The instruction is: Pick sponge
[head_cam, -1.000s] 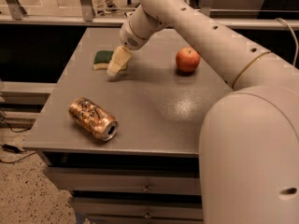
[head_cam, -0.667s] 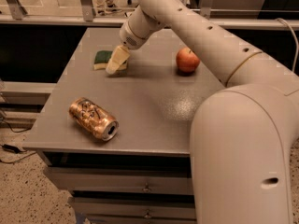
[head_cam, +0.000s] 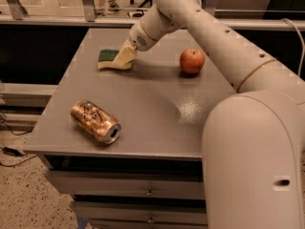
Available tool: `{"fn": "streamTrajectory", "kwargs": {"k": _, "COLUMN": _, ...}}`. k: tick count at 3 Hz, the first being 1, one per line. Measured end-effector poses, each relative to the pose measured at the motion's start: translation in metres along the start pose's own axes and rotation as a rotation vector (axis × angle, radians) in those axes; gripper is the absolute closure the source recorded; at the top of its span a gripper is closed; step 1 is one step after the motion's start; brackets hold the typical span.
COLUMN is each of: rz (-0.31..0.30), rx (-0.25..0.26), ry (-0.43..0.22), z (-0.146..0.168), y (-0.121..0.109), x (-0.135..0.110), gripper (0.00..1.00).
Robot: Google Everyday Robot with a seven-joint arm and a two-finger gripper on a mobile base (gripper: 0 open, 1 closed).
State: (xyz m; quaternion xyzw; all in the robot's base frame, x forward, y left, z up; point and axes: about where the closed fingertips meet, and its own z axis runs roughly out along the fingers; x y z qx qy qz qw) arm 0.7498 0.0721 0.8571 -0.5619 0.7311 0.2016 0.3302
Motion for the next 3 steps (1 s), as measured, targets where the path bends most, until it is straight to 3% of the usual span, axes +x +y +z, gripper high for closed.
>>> {"fn": "streamTrajectory", "kwargs": {"k": 1, "rz": 0.010, "rx": -0.032, "ry": -0.063, "z": -0.018, "y": 0.008, "x": -0.004, "gripper": 0.97}}
{"fn": "streamTrajectory", "kwargs": {"k": 2, "rz": -0.031, "rx": -0.010, "ry": -0.152, "z": -0.053, "y": 0.021, "x": -0.029, "gripper": 1.00}}
{"fn": "streamTrajectory", "kwargs": {"k": 3, "rz": -0.040, "rx": -0.008, "ry": -0.163, "z": -0.056, "y": 0.024, "x": -0.035, "gripper": 1.00}}
